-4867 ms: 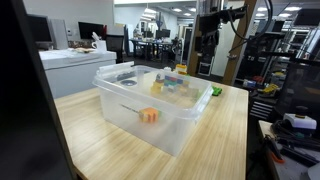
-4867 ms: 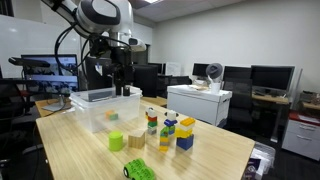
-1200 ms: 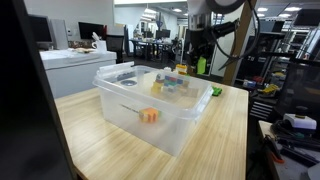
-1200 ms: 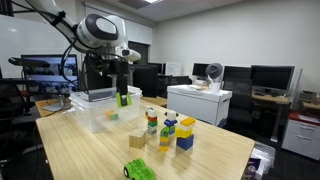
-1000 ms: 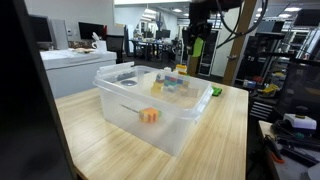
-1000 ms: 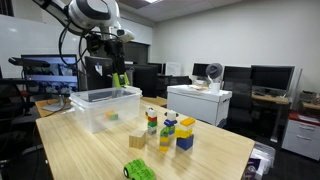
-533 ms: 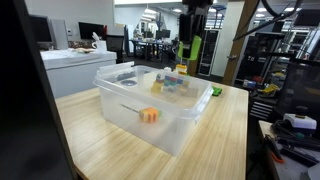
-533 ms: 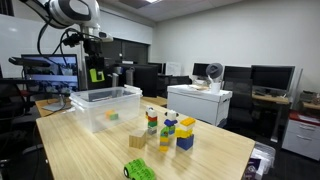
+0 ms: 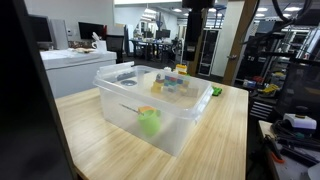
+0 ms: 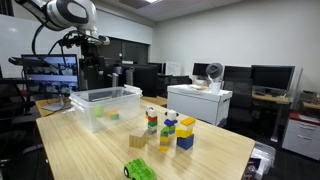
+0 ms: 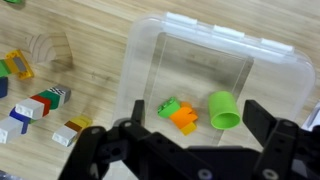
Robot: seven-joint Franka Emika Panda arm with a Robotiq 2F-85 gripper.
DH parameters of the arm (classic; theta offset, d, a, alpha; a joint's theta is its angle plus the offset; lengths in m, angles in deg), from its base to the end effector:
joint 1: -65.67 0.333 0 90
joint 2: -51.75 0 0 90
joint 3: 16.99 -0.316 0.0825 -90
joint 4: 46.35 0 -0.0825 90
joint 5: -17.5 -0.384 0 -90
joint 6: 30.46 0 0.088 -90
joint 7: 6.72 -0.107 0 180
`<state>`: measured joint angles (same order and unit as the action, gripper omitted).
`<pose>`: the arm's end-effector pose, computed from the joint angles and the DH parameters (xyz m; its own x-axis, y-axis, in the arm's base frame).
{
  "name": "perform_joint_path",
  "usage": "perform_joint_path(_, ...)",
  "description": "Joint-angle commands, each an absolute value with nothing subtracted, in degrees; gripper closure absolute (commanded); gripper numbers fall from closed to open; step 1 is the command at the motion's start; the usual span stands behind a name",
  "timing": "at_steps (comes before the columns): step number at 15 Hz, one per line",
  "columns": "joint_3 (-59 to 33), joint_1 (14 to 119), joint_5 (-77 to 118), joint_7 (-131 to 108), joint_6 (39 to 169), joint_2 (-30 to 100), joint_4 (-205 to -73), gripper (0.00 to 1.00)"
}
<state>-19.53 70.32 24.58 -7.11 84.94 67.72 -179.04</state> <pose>0.4554 0.0508 0.4519 0.9853 0.1687 -0.0260 0.1707 -0.9777 0.1224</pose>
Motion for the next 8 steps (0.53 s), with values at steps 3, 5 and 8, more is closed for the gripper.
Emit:
perform_joint_path(3, -16.16, 65.68, 26.99, -6.02, 85.24, 66.95, -177.41, 0.00)
perform_joint_path(5, -13.96, 62.79, 28.64, -6.94, 85.08, 65.95, -176.51, 0.00)
perform_joint_path(8, -10.75, 59.15, 31.07, -6.30, 84.14, 63.81, -176.11, 0.00)
